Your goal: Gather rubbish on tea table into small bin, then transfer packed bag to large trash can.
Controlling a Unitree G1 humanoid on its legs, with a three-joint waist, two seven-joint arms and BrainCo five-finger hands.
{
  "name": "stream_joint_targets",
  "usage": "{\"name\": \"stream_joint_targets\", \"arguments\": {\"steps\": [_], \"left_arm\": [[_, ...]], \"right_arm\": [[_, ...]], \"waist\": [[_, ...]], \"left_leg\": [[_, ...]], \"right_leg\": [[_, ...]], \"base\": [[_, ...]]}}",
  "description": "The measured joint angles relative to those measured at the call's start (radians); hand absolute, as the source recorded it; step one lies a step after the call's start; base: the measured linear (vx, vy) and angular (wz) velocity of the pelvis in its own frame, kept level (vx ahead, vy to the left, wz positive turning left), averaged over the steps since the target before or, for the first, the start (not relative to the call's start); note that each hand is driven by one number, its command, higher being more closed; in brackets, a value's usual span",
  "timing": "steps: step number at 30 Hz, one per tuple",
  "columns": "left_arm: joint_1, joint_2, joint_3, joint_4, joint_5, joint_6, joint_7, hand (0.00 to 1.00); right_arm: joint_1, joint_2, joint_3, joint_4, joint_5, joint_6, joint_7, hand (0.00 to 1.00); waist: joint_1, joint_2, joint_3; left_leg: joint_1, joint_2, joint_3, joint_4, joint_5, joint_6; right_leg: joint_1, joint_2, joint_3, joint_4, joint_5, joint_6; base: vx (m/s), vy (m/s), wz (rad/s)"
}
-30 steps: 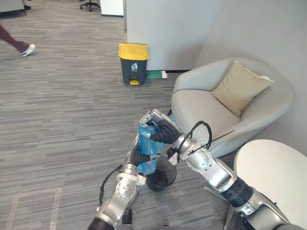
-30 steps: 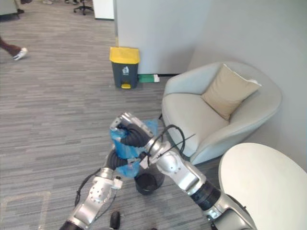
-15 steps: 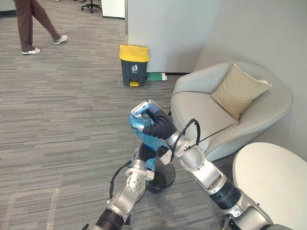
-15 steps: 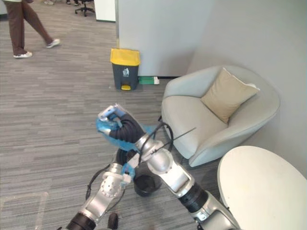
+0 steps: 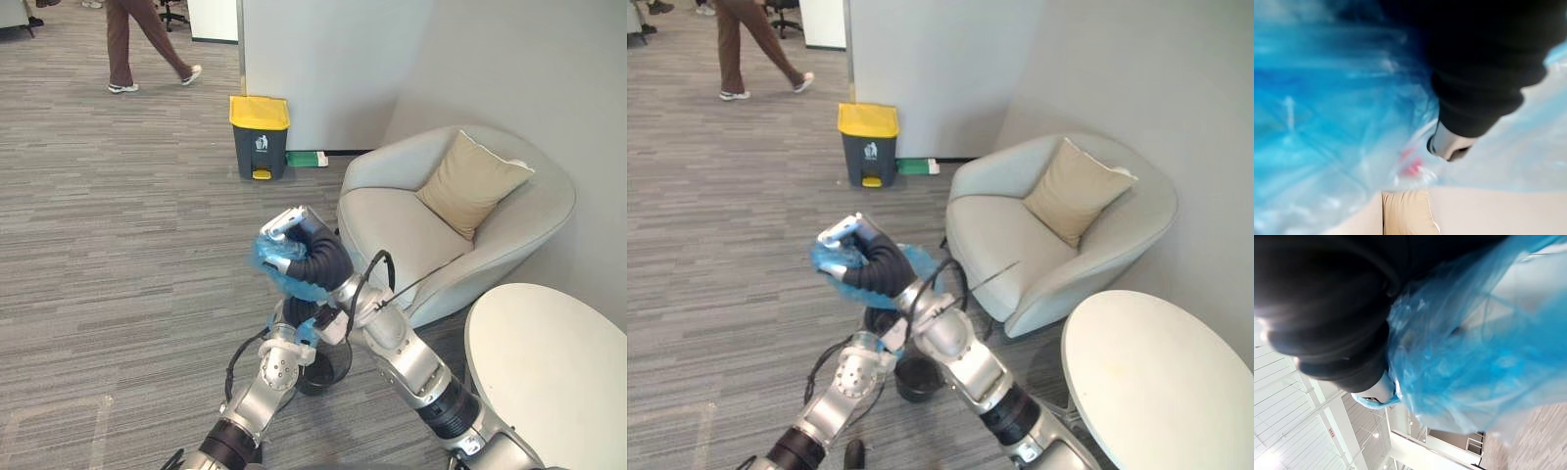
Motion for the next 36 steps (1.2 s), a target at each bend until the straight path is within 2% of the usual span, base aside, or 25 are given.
{"name": "stream_joint_targets", "arguments": {"steps": [4, 7, 9, 16, 19, 23, 26, 29, 30, 34, 36], "left_arm": [[0.022, 0.001, 0.001, -0.056, -0.016, 0.003, -0.018, 1.0], [0.022, 0.006, 0.001, -0.119, -0.027, 0.002, -0.02, 1.0], [0.022, 0.006, 0.002, -0.139, -0.042, 0.001, -0.02, 1.0], [0.044, 0.007, 0.04, -0.223, -0.067, -0.003, -0.031, 1.0], [0.086, 0.01, 0.062, -0.266, -0.087, -0.017, -0.053, 1.0], [0.112, 0.017, 0.098, -0.275, -0.108, -0.02, -0.063, 1.0], [0.143, 0.017, 0.127, -0.304, -0.122, -0.02, -0.062, 1.0], [0.15, 0.017, 0.138, -0.305, -0.123, -0.02, -0.063, 1.0], [0.16, 0.014, 0.138, -0.306, -0.124, -0.02, -0.064, 1.0], [0.188, 0.004, 0.139, -0.306, -0.152, -0.02, -0.077, 1.0], [0.192, 0.004, 0.142, -0.306, -0.164, -0.019, -0.091, 1.0]], "right_arm": [[0.033, -0.039, -0.004, 0.006, -0.091, -0.015, -0.008, 0.0], [0.075, -0.111, -0.021, 0.016, -0.204, -0.018, -0.029, 0.0], [0.093, -0.132, -0.046, 0.034, -0.237, -0.02, -0.044, 0.0], [0.17, -0.241, -0.226, 0.039, -0.319, -0.022, -0.108, 0.0], [0.214, -0.322, -0.355, -0.028, -0.405, -0.029, -0.163, 0.0], [0.266, -0.355, -0.501, -0.093, -0.48, -0.033, -0.219, 0.0], [0.302, -0.323, -0.594, -0.12, -0.509, -0.032, -0.271, 0.0], [0.325, -0.219, -0.674, -0.121, -0.509, -0.028, -0.32, 0.0], [0.335, -0.147, -0.709, -0.122, -0.507, -0.027, -0.34, 0.0], [0.38, -0.046, -0.742, -0.122, -0.496, -0.025, -0.362, 0.0], [0.415, 0.004, -0.741, -0.115, -0.447, -0.023, -0.355, 0.0]], "waist": [[-0.001, 0.0, 0.0], [-0.002, 0.003, -0.001], [-0.003, 0.006, -0.002], [-0.01, 0.033, -0.003], [-0.013, 0.045, -0.005], [-0.019, 0.049, -0.006], [-0.026, 0.053, -0.006], [-0.031, 0.057, -0.007], [-0.037, 0.062, -0.007], [-0.043, 0.069, -0.009], [-0.048, 0.07, -0.009]], "left_leg": [[-0.001, -0.001, 0.0, 0.0, 0.0, 0.0], [0.0, -0.003, -0.001, 0.0, 0.006, 0.009], [0.0, -0.003, -0.001, 0.0, 0.007, 0.009], [0.001, -0.004, 0.0, 0.0, 0.008, 0.01], [0.001, -0.004, 0.001, 0.0, 0.008, 0.01], [0.002, -0.004, 0.01, 0.0, 0.007, 0.01], [0.005, -0.005, 0.018, 0.0, 0.007, 0.009], [0.006, -0.006, 0.019, 0.0, 0.006, 0.01], [0.006, -0.006, 0.019, 0.0, 0.005, 0.01], [0.005, -0.005, 0.019, 0.0, 0.002, 0.011], [0.005, -0.006, 0.02, 0.0, -0.001, 0.01]], "right_leg": [[0.001, 0.0, 0.0, -0.002, 0.003, -0.004], [0.001, -0.001, -0.001, -0.003, 0.005, -0.008], [0.002, -0.001, -0.001, -0.003, 0.005, -0.008], [0.002, -0.002, 0.0, -0.002, 0.005, -0.008], [0.003, -0.002, 0.0, -0.006, 0.005, -0.007], [0.006, -0.001, 0.002, -0.017, 0.006, -0.004], [0.005, -0.002, 0.009, -0.018, 0.005, -0.003], [0.005, -0.002, 0.011, -0.019, 0.004, -0.002], [0.005, -0.003, 0.01, -0.019, 0.003, 0.0], [0.005, -0.005, 0.011, -0.021, 0.002, 0.001], [0.005, -0.007, 0.011, -0.022, 0.002, 0.001]], "base": [[0.0, 0.0, 0.0], [0.0, 0.0, 0.0], [0.0, 0.0, 0.0], [0.0, 0.0, 0.0], [0.0, 0.0, 0.0], [0.0, 0.0, -0.05], [0.0, -0.001, -0.07], [0.01, -0.001, -0.02], [0.0, 0.0, 0.0], [0.02, -0.001, 0.0], [0.04, 0.0, -0.01]]}}
